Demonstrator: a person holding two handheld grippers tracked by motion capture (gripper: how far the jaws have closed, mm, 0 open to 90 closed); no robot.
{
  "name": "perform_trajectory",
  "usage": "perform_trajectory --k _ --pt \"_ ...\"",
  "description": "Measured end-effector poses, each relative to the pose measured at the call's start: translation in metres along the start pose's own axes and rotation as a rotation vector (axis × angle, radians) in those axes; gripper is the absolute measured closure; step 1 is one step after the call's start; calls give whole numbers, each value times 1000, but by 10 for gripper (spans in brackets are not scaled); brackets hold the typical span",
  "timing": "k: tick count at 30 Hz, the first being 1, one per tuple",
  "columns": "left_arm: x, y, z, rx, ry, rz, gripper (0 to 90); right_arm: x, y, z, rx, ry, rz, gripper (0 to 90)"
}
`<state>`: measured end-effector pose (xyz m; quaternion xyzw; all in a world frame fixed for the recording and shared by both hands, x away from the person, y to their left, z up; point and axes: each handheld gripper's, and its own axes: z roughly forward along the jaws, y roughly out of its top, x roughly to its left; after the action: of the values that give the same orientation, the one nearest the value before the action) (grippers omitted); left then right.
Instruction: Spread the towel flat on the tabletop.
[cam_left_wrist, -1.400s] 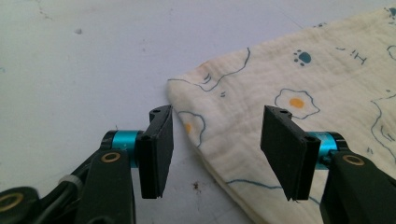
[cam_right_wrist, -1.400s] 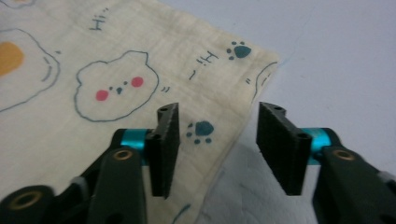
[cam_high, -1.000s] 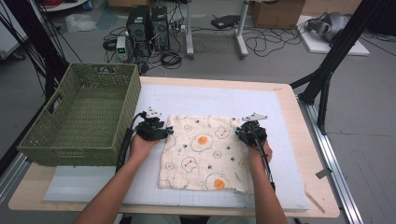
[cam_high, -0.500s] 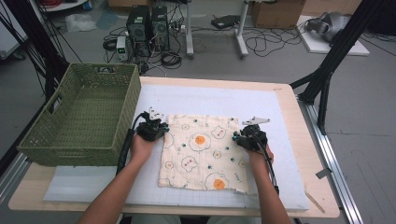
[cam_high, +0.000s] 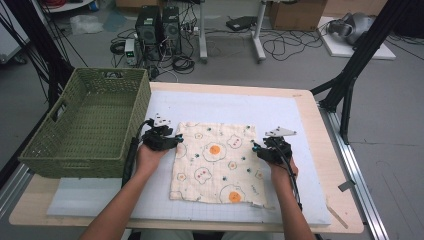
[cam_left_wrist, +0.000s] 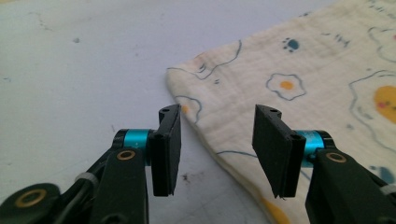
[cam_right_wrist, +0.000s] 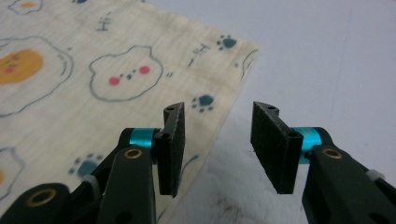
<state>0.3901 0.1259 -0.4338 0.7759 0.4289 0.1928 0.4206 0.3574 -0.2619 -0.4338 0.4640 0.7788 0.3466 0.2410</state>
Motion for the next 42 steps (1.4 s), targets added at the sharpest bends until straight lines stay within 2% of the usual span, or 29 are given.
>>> perform_trajectory --k 2,3,4,5,7,9,10,12,14,18,21,23,27,30,33,37,42 --pt "-4 0 -3 -11 -12 18 524 2 -6 -4 8 40 0 515" --pt "-6 -1 -5 -33 -13 19 533 4 -10 -6 19 45 -7 515" --pt "-7 -3 -5 -33 -13 27 553 6 -13 -6 22 50 -21 516" --pt "-8 -6 -4 -18 -11 28 563 7 -17 -7 36 46 -24 516" --pt "-8 -11 -1 0 -12 26 574 8 -23 -9 28 26 -31 521" --pt "-8 -16 2 17 -11 28 586 5 -24 -11 36 -13 -15 522" --pt "-8 -18 3 30 -5 37 586 4 -24 -11 38 -15 -4 521" --pt "-10 -18 4 37 18 48 581 4 -24 -13 40 -17 1 518" --pt "-10 -18 5 36 45 60 565 5 -24 -16 31 -20 -20 513" --pt "-9 -17 0 47 74 64 546 5 -25 -26 -8 0 -14 438" --pt "-7 -18 -9 9 69 35 489 4 -27 -36 -41 0 -16 340" --pt "-6 -18 -18 -44 38 14 430 4 -28 -42 -67 25 -21 301" --pt "-5 -19 -32 -123 -62 -24 304 5 -30 -52 -109 55 -33 222" --pt "-9 -19 -38 -129 -133 -23 234 6 -32 -58 -121 41 -21 113" --pt "-13 -19 -45 -159 -184 -12 176 5 -35 -65 -129 57 -18 113" --pt "-14 -22 -52 -208 -221 4 176 4 -43 -72 -137 48 -49 113" --pt "-12 -27 -55 -227 -216 1 176 0 -48 -81 -162 34 -26 113"
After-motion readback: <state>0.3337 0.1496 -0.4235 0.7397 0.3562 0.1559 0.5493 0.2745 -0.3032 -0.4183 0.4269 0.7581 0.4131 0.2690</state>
